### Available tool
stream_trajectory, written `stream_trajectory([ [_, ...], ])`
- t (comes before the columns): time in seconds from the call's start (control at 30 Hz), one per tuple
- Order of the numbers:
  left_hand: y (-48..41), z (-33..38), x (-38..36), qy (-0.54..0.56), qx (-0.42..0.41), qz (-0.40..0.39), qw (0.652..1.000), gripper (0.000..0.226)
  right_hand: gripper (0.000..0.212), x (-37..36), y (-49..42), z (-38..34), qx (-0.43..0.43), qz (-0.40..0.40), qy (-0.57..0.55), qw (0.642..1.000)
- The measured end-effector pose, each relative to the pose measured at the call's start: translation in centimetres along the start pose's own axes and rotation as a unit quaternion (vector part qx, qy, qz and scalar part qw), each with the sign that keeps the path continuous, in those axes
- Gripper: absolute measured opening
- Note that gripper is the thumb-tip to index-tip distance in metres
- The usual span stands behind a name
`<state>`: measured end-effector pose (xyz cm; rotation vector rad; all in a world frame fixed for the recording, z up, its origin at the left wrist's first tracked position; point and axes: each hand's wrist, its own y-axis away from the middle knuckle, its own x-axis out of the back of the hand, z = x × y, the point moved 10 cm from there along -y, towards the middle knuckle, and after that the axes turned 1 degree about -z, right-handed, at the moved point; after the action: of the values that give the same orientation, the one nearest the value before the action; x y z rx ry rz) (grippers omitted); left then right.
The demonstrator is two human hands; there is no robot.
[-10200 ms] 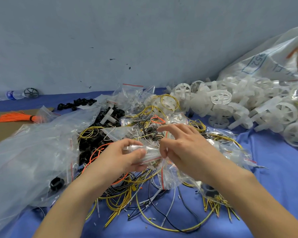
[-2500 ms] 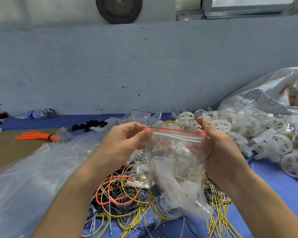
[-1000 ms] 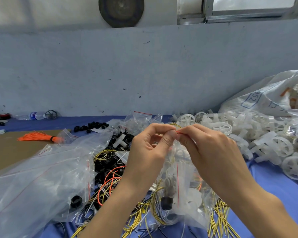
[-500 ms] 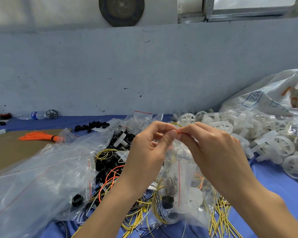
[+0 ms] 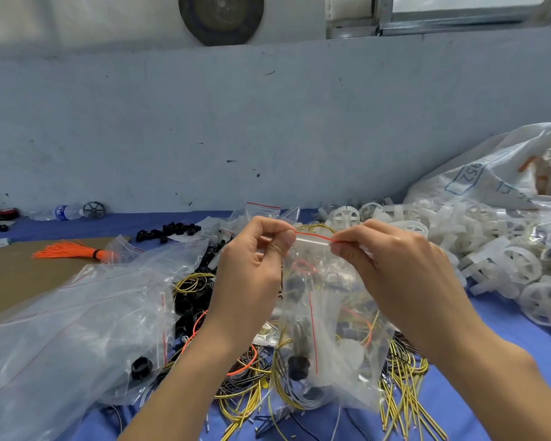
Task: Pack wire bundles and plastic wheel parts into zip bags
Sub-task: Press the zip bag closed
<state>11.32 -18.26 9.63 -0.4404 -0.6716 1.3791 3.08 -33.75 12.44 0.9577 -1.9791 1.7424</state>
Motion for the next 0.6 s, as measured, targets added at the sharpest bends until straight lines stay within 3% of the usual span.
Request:
stream_trajectory([
  [0.33, -0.5, -1.3, 1.9, -0.006, 0.02, 0.024, 0.999, 0.011, 0.014, 0.6, -0.1, 2.4, -0.007, 0.007, -0.01, 1.0],
  [0.5, -1.0, -2.0, 3.2, 0.021, 0.032, 0.049, 0.998, 0.011, 0.012, 0.9, -0.3, 4.5, -0.04, 0.004, -0.113, 0.993],
  [0.6, -1.1, -2.1, 3.6, 0.018, 0.034, 0.053, 0.998, 0.01, 0.024, 0.9, -0.4, 4.8, -0.062, 0.002, -0.166, 0.984],
])
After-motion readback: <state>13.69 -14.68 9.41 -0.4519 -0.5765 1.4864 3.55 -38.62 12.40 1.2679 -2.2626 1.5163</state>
